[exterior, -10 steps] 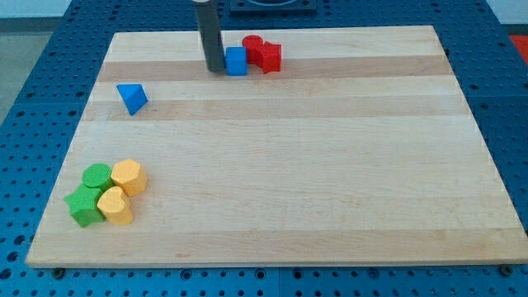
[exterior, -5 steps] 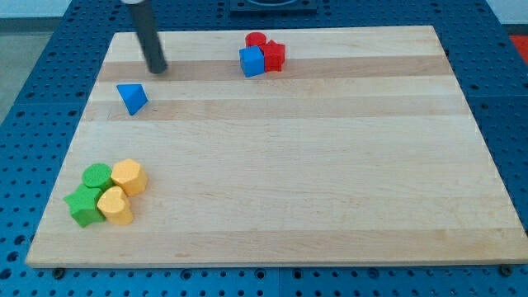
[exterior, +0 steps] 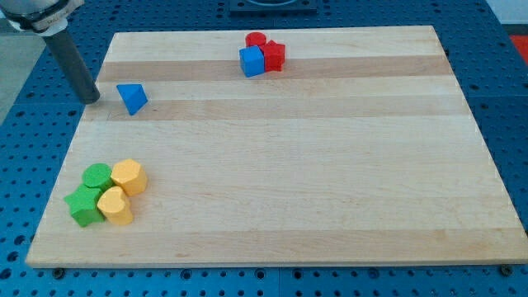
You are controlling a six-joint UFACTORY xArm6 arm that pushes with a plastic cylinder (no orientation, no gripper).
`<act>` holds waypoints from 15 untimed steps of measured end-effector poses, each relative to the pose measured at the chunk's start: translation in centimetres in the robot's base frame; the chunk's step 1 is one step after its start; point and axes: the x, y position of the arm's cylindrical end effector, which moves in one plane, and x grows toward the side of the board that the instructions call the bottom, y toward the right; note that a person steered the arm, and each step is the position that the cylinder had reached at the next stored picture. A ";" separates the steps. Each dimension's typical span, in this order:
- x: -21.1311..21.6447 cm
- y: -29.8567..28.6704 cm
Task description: Push the blue triangle into the blue cube
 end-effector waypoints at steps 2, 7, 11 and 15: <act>0.1 9.1; 0.0 11.5; -1.7 14.3; 4.0 10.8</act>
